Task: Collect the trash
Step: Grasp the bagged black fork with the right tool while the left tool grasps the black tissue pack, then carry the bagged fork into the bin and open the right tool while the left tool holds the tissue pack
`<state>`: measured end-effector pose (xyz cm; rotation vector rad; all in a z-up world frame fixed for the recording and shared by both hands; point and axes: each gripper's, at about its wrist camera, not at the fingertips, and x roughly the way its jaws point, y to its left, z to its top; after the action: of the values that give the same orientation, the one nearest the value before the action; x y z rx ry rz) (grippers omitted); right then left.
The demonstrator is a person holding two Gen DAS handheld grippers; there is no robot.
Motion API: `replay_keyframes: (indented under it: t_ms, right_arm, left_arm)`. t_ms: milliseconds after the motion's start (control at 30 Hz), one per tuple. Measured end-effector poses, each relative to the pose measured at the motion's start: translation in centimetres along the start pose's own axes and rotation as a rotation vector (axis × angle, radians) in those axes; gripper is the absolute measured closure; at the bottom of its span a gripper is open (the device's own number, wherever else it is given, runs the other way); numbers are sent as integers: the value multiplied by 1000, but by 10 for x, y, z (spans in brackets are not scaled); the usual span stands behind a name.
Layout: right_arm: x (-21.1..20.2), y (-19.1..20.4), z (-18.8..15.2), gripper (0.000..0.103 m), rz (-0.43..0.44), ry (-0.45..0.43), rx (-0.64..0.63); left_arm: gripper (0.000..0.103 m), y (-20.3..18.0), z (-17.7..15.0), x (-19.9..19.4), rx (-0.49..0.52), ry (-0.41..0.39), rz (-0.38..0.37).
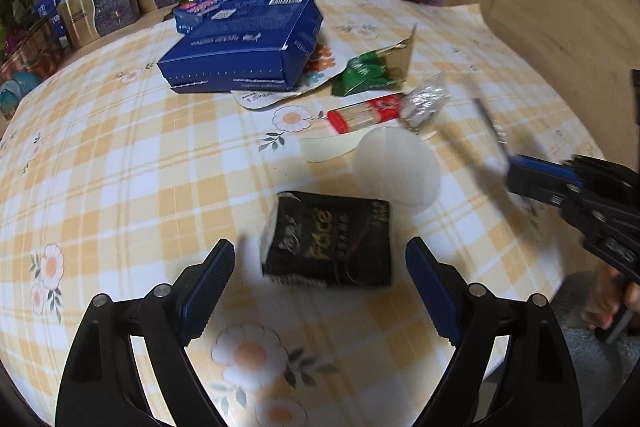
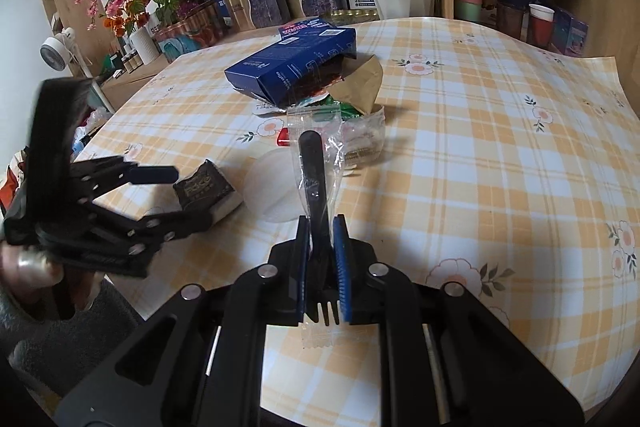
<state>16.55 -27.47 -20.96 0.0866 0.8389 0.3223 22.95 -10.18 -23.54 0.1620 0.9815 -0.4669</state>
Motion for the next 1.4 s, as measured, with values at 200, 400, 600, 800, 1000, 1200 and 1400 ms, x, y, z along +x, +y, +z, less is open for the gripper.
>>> replay_keyframes:
  t_ms: [200,400,600,800,1000,1200,1400]
  right_arm:
    - [-7,-2,-6,87,-3,-7,24]
    - [-15,4,-11,87,-13,-13,28]
    - [-28,12,-21,87,-18,-21,36]
    - [-42,26,-40,87,-9,-25,29]
    - [-53,43,-61,87,11,-16,16]
    - [-63,62,-81,87,29,-2,-3]
    - [-65,80,-96,87,36,12,-29]
  left_arm:
    - [40,-6,5,10,68,7,34]
    - [42,-5,1,-4,77,-19,42]
    - [42,0,-10,-40,48,-80,48]
    - [42,-4,-31,-81,27,-136,35]
    - [42,-7,-59,-116,16,-176,20]
    - [42,-10,-95,-146,-8,-212,3]
    - [42,-12,-128,-162,-27,-231,-13]
